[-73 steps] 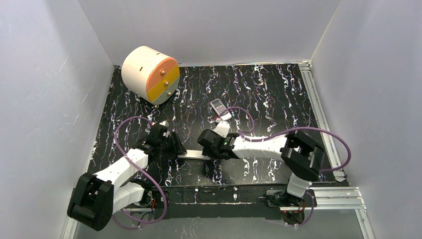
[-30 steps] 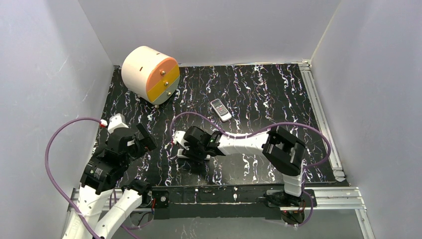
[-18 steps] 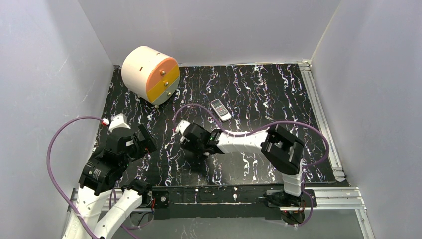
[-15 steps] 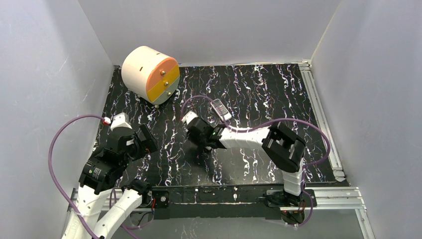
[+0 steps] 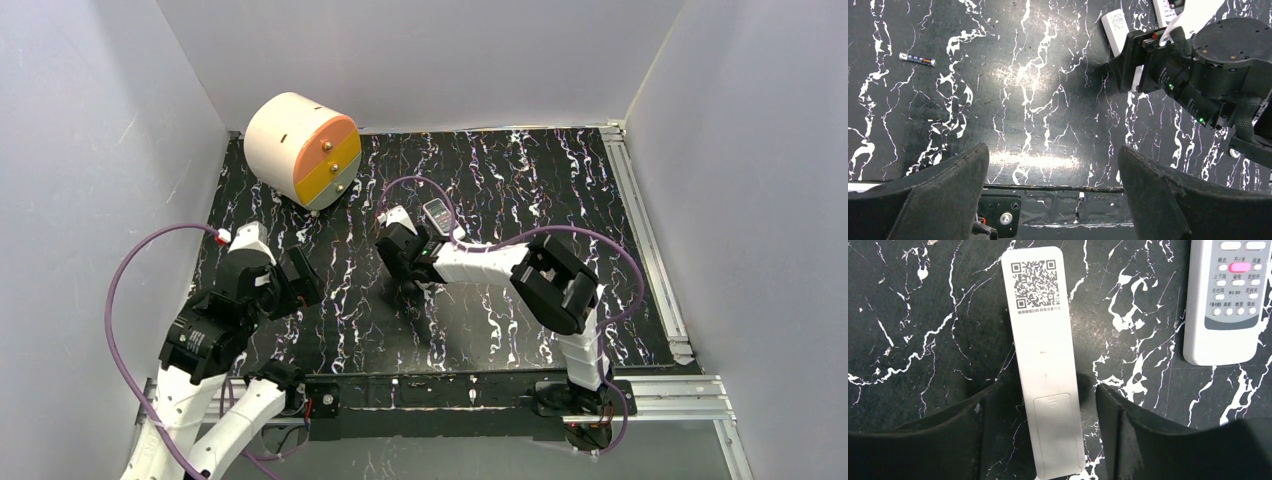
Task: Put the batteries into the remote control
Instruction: Place the remote control at the center of the board, then reset both arms
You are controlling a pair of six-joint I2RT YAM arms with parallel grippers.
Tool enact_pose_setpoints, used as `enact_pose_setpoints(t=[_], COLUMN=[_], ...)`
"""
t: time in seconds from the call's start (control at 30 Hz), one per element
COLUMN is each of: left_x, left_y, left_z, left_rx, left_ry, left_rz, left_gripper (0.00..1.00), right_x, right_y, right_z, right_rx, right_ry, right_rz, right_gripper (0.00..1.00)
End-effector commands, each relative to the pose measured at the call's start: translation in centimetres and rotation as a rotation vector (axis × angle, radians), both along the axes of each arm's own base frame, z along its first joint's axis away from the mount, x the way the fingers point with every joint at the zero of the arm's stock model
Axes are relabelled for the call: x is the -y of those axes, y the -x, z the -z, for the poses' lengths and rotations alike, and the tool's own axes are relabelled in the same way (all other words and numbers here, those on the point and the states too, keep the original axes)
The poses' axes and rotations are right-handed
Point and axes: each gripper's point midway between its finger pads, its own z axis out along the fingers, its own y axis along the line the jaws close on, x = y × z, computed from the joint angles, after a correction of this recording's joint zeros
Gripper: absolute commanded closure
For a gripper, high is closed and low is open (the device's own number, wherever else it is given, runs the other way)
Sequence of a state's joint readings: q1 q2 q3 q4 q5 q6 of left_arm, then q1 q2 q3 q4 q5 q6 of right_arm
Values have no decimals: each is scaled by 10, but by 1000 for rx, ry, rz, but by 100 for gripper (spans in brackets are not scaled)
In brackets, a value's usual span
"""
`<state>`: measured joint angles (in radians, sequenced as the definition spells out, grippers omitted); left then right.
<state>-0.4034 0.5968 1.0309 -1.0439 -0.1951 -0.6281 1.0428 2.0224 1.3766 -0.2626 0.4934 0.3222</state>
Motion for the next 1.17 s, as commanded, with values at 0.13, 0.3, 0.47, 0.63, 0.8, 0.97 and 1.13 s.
enact_pose_setpoints(t=[0.13, 0.3, 0.47, 0.63, 0.8, 0.97, 1.13], left_x=[-2, -12, -20, -29, -40, -50, -56], left_y=[1, 5, 12, 21, 28, 39, 42], left_z=[-31, -51, -73, -93, -109, -122, -124], left_rx=[105, 202, 302, 386, 442, 498, 505], left_ry=[10, -9, -20, -43, -74, -107, -121], left_rz=[26, 19, 28, 35, 25, 22, 5], left_gripper=[1, 1, 2, 2, 1, 2, 2], right_x=[5, 90, 197, 275, 315, 348, 365], right_y=[2, 12, 39, 71, 88, 99, 104], right_z=[-92, -160, -223, -285, -323, -362, -381], right_rx=[93, 279, 457, 568, 617, 693, 737], right_ry=[-213, -261, -257, -229, -207, -270, -303], right_rz=[59, 236, 409, 394, 408, 470, 525], right_gripper=[12, 4, 1, 1, 1, 1, 1])
